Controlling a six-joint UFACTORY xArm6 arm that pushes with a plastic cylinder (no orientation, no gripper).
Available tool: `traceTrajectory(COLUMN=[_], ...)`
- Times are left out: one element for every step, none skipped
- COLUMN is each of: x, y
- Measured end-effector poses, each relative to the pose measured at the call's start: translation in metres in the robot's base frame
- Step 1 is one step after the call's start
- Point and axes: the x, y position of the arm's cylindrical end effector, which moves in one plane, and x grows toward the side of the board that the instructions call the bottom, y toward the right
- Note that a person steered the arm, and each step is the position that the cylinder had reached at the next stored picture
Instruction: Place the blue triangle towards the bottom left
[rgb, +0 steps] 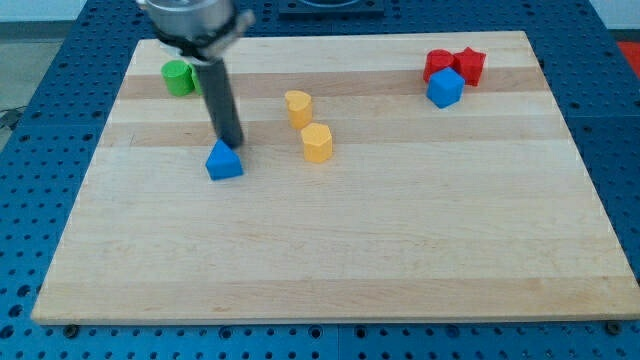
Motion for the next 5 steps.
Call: traceTrajectory(x=[0.004,0.006,0.019,0.037,0.054], y=[0.001,0.001,-0.015,-0.039,-0.055])
